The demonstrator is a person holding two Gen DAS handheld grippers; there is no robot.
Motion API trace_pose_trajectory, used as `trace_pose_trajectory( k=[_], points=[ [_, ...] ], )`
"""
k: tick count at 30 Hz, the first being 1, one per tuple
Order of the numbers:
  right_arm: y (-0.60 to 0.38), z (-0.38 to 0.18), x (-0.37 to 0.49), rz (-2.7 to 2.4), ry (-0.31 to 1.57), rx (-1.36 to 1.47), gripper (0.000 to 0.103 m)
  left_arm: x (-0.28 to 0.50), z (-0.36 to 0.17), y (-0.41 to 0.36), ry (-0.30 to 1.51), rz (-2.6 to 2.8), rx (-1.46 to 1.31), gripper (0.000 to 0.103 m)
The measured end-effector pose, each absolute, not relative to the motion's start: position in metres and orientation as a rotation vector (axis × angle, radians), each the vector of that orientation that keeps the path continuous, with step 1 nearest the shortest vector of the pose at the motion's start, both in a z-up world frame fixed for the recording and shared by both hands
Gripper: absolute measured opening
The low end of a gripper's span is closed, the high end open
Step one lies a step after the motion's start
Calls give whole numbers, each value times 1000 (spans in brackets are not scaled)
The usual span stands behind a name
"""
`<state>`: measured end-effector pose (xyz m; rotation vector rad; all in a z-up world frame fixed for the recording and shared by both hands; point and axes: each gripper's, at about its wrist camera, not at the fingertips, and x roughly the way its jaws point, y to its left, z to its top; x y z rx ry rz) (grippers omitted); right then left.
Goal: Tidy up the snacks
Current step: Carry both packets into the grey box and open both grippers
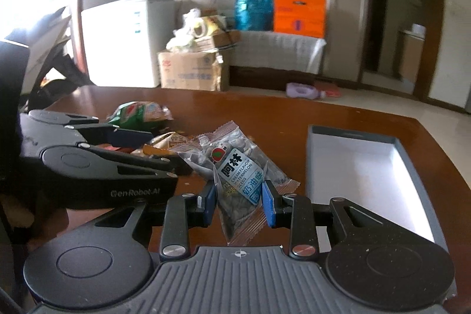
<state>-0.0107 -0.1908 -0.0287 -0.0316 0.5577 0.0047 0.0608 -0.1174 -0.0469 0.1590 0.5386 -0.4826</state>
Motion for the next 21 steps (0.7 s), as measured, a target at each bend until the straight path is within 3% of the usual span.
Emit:
trace_pose_trajectory(
  k=[21],
  points=[
    [-273, -40, -24, -279, 546, 11, 34, 60, -45, -231, 475, -621, 212, 56]
  ],
)
